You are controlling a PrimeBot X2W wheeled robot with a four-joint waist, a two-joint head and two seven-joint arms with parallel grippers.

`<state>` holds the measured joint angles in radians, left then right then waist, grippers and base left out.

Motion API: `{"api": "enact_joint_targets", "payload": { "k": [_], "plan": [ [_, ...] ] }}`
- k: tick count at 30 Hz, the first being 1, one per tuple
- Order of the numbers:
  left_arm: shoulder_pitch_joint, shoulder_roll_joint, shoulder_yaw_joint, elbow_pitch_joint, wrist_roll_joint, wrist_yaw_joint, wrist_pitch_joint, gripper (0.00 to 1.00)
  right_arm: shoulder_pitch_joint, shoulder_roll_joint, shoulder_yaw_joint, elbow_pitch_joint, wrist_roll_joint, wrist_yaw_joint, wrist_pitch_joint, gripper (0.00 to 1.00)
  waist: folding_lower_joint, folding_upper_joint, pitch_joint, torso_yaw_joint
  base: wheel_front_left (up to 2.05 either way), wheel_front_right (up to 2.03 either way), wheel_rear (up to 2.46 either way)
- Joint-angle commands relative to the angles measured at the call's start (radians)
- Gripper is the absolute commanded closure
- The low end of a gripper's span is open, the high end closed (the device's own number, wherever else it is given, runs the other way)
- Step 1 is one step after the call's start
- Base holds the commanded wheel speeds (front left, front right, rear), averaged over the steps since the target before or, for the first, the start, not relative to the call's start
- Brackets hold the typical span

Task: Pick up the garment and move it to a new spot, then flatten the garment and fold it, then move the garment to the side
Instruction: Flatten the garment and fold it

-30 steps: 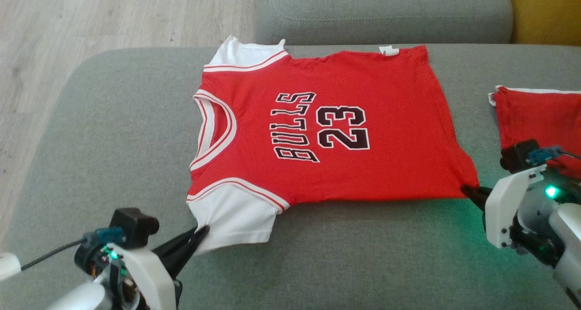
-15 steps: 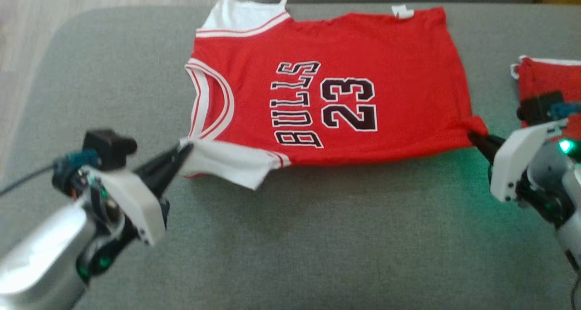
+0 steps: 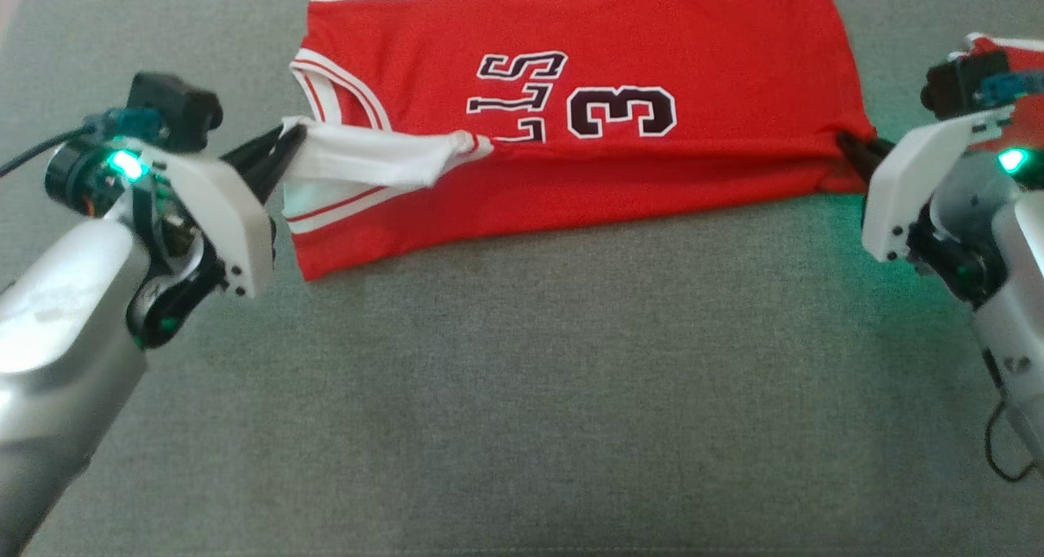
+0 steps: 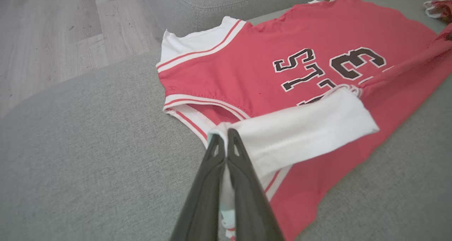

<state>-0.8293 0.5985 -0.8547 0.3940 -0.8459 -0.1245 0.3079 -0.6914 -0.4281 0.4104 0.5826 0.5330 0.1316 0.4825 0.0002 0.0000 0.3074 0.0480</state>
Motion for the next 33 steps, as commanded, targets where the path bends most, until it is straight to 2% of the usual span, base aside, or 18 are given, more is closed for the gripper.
{"api": "enact_joint_targets", "payload": {
  "k": [1, 4, 5, 6, 7, 9, 14, 16, 19, 22, 27, 31, 33],
  "plan": [
    [-0.063, 0.035, 0.035, -0.005, 0.010, -0.003, -0.001, 1.00, -0.028, -0.001, 0.000, -0.021, -0.010, -0.001, -0.013, 1.00, -0.0002, 0.0000, 0.014, -0.006, 0.00, 0.00, 0.00],
    [-0.109, 0.012, 0.008, 0.053, 0.026, -0.005, -0.022, 1.00, -0.067, 0.013, 0.001, 0.015, -0.038, -0.001, -0.029, 1.00, -0.0002, 0.0000, 0.032, -0.010, 0.00, 0.00, 0.00],
    [-0.125, 0.003, 0.003, 0.074, 0.041, -0.005, -0.047, 0.74, -0.081, 0.016, -0.005, 0.029, -0.053, -0.001, -0.045, 1.00, -0.0002, 0.0000, 0.036, -0.010, 0.00, 0.00, 0.00],
    [-0.140, -0.007, -0.001, 0.096, 0.059, -0.005, -0.079, 0.18, -0.095, 0.022, -0.012, 0.041, -0.069, -0.001, -0.068, 0.29, -0.0002, 0.0000, 0.039, -0.010, 0.00, 0.00, 0.00],
    [-0.153, -0.018, -0.002, 0.121, 0.076, -0.005, -0.114, 0.00, -0.106, 0.031, -0.025, 0.056, -0.082, -0.001, -0.092, 0.00, -0.0002, 0.0000, 0.041, -0.010, 0.00, 0.00, 0.00],
    [-0.175, -0.048, 0.011, 0.170, 0.106, 0.017, -0.208, 0.00, -0.128, 0.052, -0.046, 0.076, -0.105, -0.001, -0.155, 0.00, -0.0002, 0.0000, 0.038, -0.009, 0.00, 0.00, 0.00],
    [-0.191, -0.124, 0.062, 0.270, 0.151, 0.106, -0.473, 0.00, -0.155, 0.110, -0.127, 0.111, -0.152, -0.001, -0.392, 0.00, -0.0002, 0.0000, 0.002, -0.002, 0.00, 0.00, 0.00],
    [-0.181, -0.148, 0.082, 0.292, 0.159, 0.131, -0.537, 0.00, -0.150, 0.134, -0.160, 0.120, -0.172, -0.001, -0.492, 0.00, -0.0002, 0.0000, -0.021, 0.003, 0.00, 0.00, 0.00],
    [-0.142, -0.172, 0.120, 0.279, 0.183, 0.174, -0.567, 0.00, -0.120, 0.181, -0.208, 0.119, -0.204, -0.001, -0.629, 0.00, -0.0002, 0.0000, -0.057, 0.007, 0.00, 0.00, 0.00],
    [-0.059, -0.185, 0.209, 0.166, 0.243, 0.232, -0.569, 0.00, -0.067, 0.230, -0.265, 0.107, -0.246, -0.001, -0.707, 0.00, -0.0002, 0.0000, -0.088, 0.012, 0.00, 0.00, 0.00],
    [0.172, -0.220, 0.327, 0.006, 0.343, 0.294, -0.569, 0.00, 0.084, 0.320, -0.374, 0.031, -0.344, -0.001, -0.741, 0.00, -0.0002, 0.0000, -0.131, 0.018, 0.00, 0.00, 0.00],
    [0.342, -0.257, 0.382, -0.073, 0.414, 0.311, -0.569, 0.00, 0.232, 0.364, -0.437, -0.073, -0.422, -0.001, -0.744, 0.00, -0.0002, 0.0000, -0.150, 0.021, 0.00, 0.00, 0.00],
    [0.442, -0.296, 0.418, -0.103, 0.437, 0.308, -0.569, 0.00, 0.335, 0.376, -0.463, -0.146, -0.451, -0.001, -0.744, 0.00, -0.0002, 0.0000, -0.157, 0.026, 0.00, 0.00, 0.00]
  ]
}}
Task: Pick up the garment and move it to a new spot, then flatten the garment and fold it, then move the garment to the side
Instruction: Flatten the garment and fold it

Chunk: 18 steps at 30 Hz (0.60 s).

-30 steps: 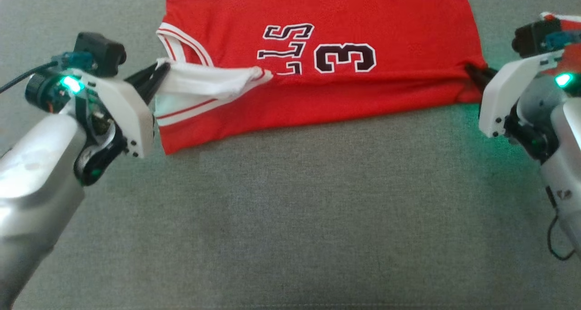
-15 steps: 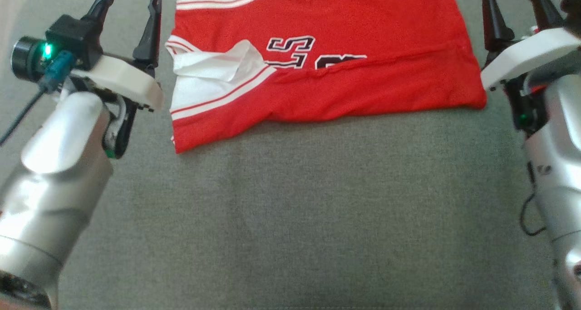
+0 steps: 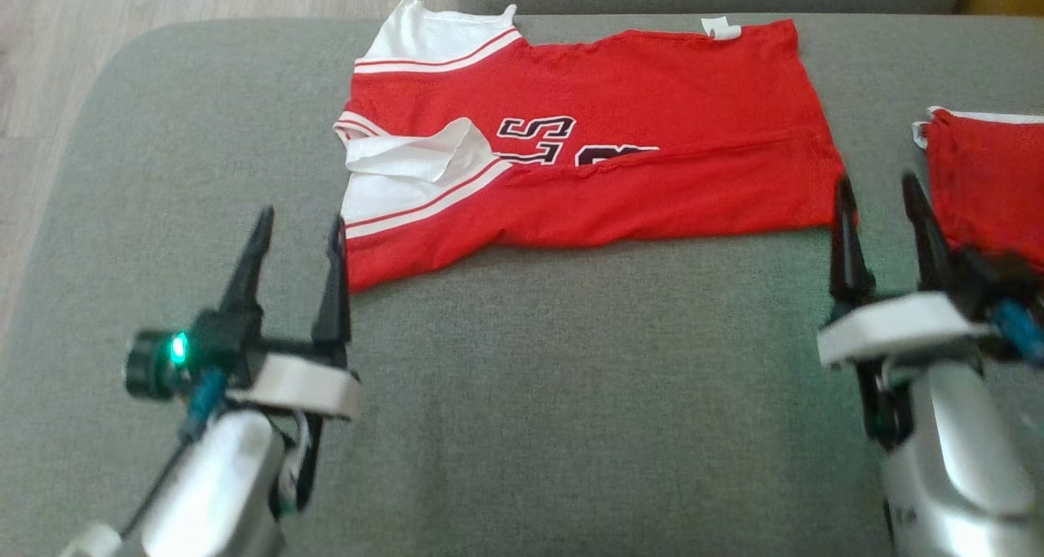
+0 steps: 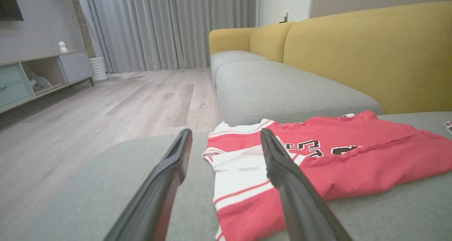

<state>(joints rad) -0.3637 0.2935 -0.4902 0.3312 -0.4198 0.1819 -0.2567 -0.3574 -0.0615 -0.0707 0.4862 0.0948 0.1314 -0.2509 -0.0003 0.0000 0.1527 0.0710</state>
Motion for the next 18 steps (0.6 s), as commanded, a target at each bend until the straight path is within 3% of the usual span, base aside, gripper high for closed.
{"api": "enact_joint_targets", "payload": {
  "k": [1, 9, 18],
  "plan": [
    [0.001, -0.002, 0.063, -0.046, 0.021, -0.002, -0.005, 0.00, 0.031, 0.010, 0.018, -0.067, -0.015, -0.001, -0.011, 0.00, 0.0003, 0.0000, -0.004, 0.005, 0.00, 0.00, 0.00],
    [0.030, -0.035, 0.104, -0.014, 0.070, -0.061, -0.005, 0.00, 0.096, 0.011, 0.038, -0.141, 0.027, -0.001, -0.011, 0.00, 0.0003, 0.0000, 0.035, -0.006, 0.00, 0.00, 0.00],
    [-0.091, -0.043, 0.074, 0.246, 0.057, -0.140, 0.065, 0.00, 0.082, 0.011, 0.080, -0.167, 0.036, -0.001, -0.003, 0.00, 0.0003, 0.0000, 0.109, -0.056, 0.00, 0.00, 0.00]
  ]
}}
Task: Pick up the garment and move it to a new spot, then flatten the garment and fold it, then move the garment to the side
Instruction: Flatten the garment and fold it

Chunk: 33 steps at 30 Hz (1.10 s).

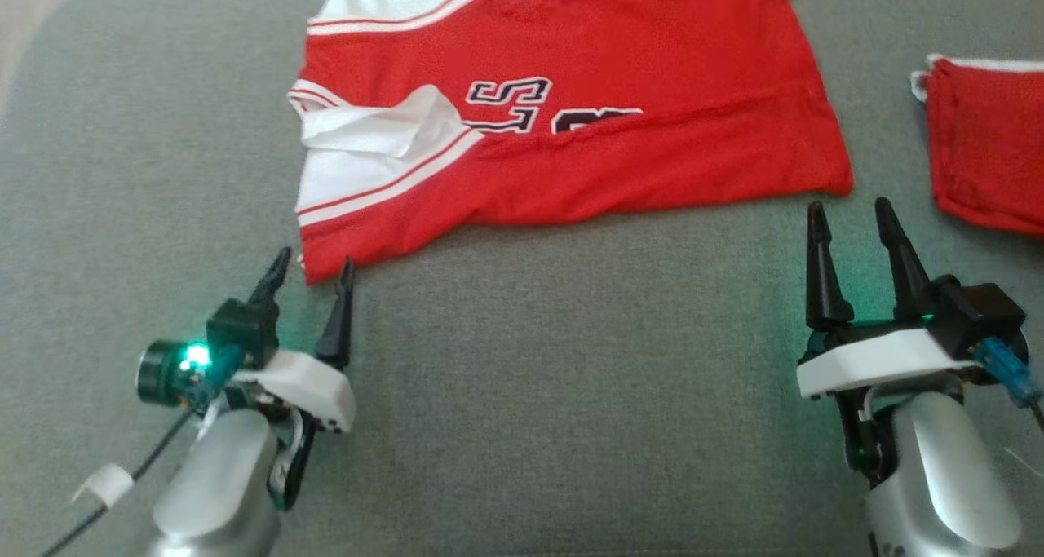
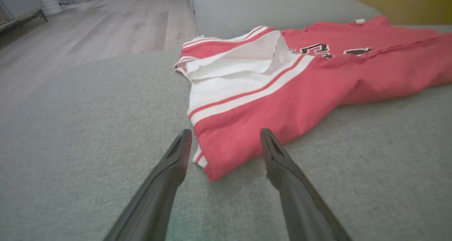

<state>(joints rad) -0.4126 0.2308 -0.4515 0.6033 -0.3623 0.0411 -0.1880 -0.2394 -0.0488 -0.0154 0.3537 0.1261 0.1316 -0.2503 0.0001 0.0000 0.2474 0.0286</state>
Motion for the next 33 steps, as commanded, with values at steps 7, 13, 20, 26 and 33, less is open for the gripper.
{"api": "enact_joint_targets", "payload": {
  "k": [7, 13, 20, 26, 33],
  "plan": [
    [-0.131, 0.030, 0.053, 0.153, -0.011, 0.013, 0.026, 0.00, -0.044, -0.002, 0.041, -0.047, 0.019, -0.001, -0.005, 0.00, -0.0001, 0.0000, 0.064, -0.046, 0.00, 0.00, 0.00],
    [-0.180, 0.027, 0.052, 0.280, -0.029, -0.010, 0.062, 0.13, -0.048, -0.001, 0.051, -0.055, 0.022, -0.001, -0.007, 0.00, -0.0001, 0.0000, 0.084, -0.060, 0.00, 0.00, 0.00],
    [-0.206, 0.009, 0.050, 0.310, -0.040, -0.038, -0.013, 1.00, -0.054, -0.001, 0.027, -0.036, 0.002, -0.001, 0.019, 0.00, -0.0001, 0.0000, 0.052, -0.050, 0.00, 0.00, 0.00],
    [-0.221, -0.010, 0.060, 0.193, -0.020, -0.034, -0.071, 1.00, -0.113, -0.001, -0.032, -0.001, -0.041, -0.001, 0.145, 0.00, -0.0001, 0.0000, 0.030, -0.015, 0.00, 0.00, 0.00],
    [-0.173, -0.018, 0.078, -0.051, 0.053, -0.033, -0.073, 1.00, -0.246, -0.001, -0.127, 0.143, -0.078, -0.001, 0.299, 0.00, -0.0001, 0.0000, 0.042, 0.030, 0.00, 0.00, 0.00]
  ]
}}
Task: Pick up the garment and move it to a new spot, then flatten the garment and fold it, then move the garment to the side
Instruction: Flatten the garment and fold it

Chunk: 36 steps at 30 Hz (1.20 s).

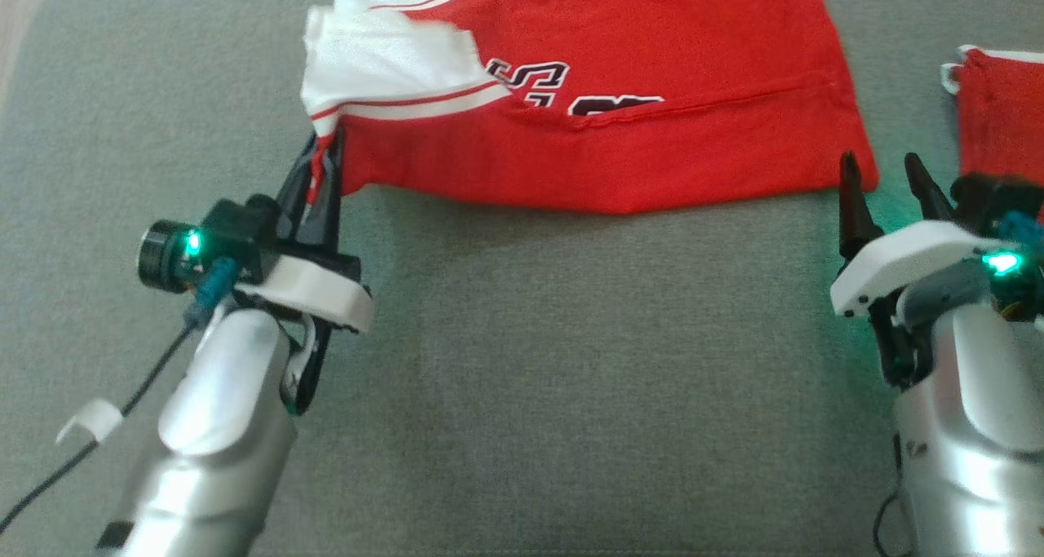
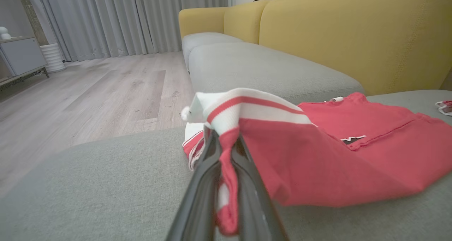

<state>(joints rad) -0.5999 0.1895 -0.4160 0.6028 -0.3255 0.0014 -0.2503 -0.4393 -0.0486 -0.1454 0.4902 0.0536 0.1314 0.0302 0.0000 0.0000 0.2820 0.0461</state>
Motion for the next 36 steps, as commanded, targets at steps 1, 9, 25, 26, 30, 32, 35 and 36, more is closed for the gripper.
{"api": "enact_joint_targets", "payload": {
  "k": [1, 9, 25, 26, 30, 32, 35, 36],
  "plan": [
    [0.021, 0.022, 0.043, -0.070, 0.024, 0.003, -0.011, 1.00, -0.068, -0.002, -0.011, 0.039, -0.013, -0.001, 0.035, 0.00, 0.0000, 0.0000, 0.010, 0.017, 0.00, 0.00, 0.00],
    [0.043, 0.011, 0.044, -0.136, 0.061, -0.019, -0.011, 1.00, -0.186, -0.002, -0.097, 0.239, -0.159, -0.001, 0.102, 0.00, 0.0000, 0.0000, 0.031, 0.040, 0.00, 0.00, 0.00],
    [0.106, 0.060, 0.048, 0.007, 0.095, -0.038, -0.006, 1.00, -0.171, -0.002, -0.094, 0.365, -0.241, -0.001, 0.040, 1.00, 0.0000, 0.0000, -0.049, -0.001, 0.00, 0.00, 0.00],
    [0.119, 0.066, 0.044, 0.021, 0.094, -0.043, -0.003, 1.00, -0.156, -0.002, -0.093, 0.366, -0.226, -0.001, 0.037, 1.00, 0.0000, 0.0000, -0.067, -0.006, 0.00, 0.00, 0.00],
    [0.176, 0.095, 0.032, 0.052, 0.089, -0.057, 0.016, 1.00, -0.090, -0.002, -0.064, 0.355, -0.160, -0.001, 0.051, 1.00, 0.0000, 0.0000, -0.125, -0.028, 0.00, 0.00, 0.00],
    [0.210, 0.108, 0.026, 0.051, 0.086, -0.061, 0.027, 1.00, -0.052, -0.002, -0.055, 0.332, -0.133, -0.001, 0.066, 1.00, 0.0000, 0.0000, -0.153, -0.038, 0.00, 0.00, 0.00],
    [0.258, 0.124, 0.015, 0.034, 0.081, -0.067, 0.049, 1.00, 0.011, -0.002, -0.043, 0.278, -0.104, -0.001, 0.100, 1.00, 0.0000, 0.0000, -0.188, -0.048, 0.00, 0.00, 0.00],
    [0.274, 0.128, 0.013, 0.025, 0.077, -0.069, 0.058, 1.00, 0.034, -0.002, -0.039, 0.254, -0.097, -0.001, 0.112, 1.00, 0.0000, 0.0000, -0.198, -0.051, 0.00, 0.00, 0.00]
  ]
}}
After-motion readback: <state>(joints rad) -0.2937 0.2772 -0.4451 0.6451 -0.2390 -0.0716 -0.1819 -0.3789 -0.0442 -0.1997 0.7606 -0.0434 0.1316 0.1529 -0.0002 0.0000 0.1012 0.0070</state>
